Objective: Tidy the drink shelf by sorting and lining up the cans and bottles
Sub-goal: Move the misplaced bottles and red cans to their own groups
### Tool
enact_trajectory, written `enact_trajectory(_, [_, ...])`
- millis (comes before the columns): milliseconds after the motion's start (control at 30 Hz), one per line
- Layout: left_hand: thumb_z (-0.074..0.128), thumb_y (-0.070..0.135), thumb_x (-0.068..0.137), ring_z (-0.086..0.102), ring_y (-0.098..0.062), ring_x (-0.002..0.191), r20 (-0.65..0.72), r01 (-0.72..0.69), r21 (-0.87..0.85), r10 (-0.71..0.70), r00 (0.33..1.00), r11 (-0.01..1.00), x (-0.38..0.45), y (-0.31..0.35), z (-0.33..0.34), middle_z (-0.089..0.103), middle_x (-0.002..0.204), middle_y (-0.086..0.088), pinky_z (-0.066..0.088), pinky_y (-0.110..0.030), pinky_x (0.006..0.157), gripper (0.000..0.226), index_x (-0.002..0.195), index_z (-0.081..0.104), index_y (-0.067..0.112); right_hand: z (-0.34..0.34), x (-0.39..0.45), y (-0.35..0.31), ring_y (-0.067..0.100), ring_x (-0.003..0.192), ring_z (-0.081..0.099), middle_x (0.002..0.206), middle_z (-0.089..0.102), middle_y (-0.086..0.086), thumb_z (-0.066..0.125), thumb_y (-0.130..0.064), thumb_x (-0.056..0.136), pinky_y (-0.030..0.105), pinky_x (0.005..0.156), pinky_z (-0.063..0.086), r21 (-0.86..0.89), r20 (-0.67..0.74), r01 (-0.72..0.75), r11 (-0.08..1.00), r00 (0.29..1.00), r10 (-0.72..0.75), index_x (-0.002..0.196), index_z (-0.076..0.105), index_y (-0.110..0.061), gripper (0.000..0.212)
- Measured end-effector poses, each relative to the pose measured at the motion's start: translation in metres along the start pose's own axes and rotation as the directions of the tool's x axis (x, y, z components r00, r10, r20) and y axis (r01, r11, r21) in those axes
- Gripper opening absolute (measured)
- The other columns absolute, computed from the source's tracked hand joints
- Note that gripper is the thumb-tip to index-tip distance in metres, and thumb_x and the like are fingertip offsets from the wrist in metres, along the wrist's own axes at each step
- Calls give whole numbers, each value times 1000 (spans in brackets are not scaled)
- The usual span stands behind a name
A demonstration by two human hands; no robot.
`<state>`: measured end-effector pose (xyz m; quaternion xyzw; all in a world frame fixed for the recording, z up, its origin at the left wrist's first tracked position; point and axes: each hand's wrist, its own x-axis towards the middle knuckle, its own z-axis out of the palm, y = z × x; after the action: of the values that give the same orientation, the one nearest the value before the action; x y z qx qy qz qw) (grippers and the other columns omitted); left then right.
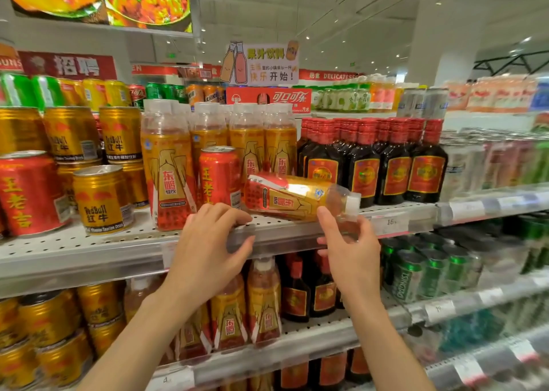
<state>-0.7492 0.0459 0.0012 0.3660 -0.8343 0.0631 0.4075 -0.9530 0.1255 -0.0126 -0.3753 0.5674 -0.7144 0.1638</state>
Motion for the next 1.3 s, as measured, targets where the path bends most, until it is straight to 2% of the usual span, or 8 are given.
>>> enact_trajectory(233, [78,34,83,53,-13,97,-36,44,5,-44,998,999,-5,-5,-6,61,100,11,44,-34,84,25,103,69,23,14,0,-14,14,95,73,109,66,-10,77,-49,83,28,65,62,156,-53,48,987,998,-40,118,53,-27,48])
enact_trajectory(400, [78,34,84,50,-13,94,-37,27,17,-26,999,999,-8,-10,-13,59,96,12,43,-27,83,20,98,68,23,24,17,-37,7,102,68,115,67,-11,79,-51,81,40,87,61,84,-88,217,973,974,-209,131,52,-24,63])
enact_trajectory(567, [80,32,82,52,-12,92,-17,-32,31,32,999,999,-9,-14,-17,59,96,12,48,-27,79,21,96,67,24,34,49,-78,-9,88,62,105,60,-22,74,-51,85,11,74,53,-115,37,387,915,922,-385,139,51,-23,65])
enact_trajectory(767, [77,35,83,52,-10,94,-15,-27,-18,27,1000,999,-7,-17,-18,59,97,14,50,-30,81,20,98,67,26,64,76,-93,10,110,62,132,63,-7,61,-62,89,40,97,55,-316,268,485,816,870,-413,145,48,-26,67])
enact_trajectory(933, [76,37,84,53,-11,93,-16,-31,-35,31,999,999,-6,-19,-19,59,97,14,50,-31,81,20,98,67,25,73,76,-86,15,124,53,141,55,-3,55,-61,94,43,105,49,-369,356,498,785,856,-375,152,37,-31,68])
enact_trajectory(1067, [76,37,84,53,-12,93,-26,-28,-30,27,999,999,-7,-20,-17,59,97,13,50,-31,80,21,98,67,25,70,59,-68,15,127,51,146,45,-4,69,-62,83,42,105,49,-362,379,440,822,875,-302,157,24,-33,91])
enact_trajectory(1200, [75,39,84,53,-11,94,-28,-31,-32,30,999,999,-8,-21,-16,60,99,13,50,-30,81,22,99,67,25,70,49,-48,13,121,53,135,52,-5,77,-57,79,43,104,49,-357,310,392,848,906,-288,150,29,-30,89])
enact_trajectory(1300, [70,42,85,53,-11,97,-14,-37,-48,37,999,998,-8,-22,-17,59,101,14,50,-30,84,23,101,67,26,64,62,-48,14,123,56,137,54,-5,77,-53,81,46,105,50,-322,381,350,880,899,-218,148,31,-31,85])
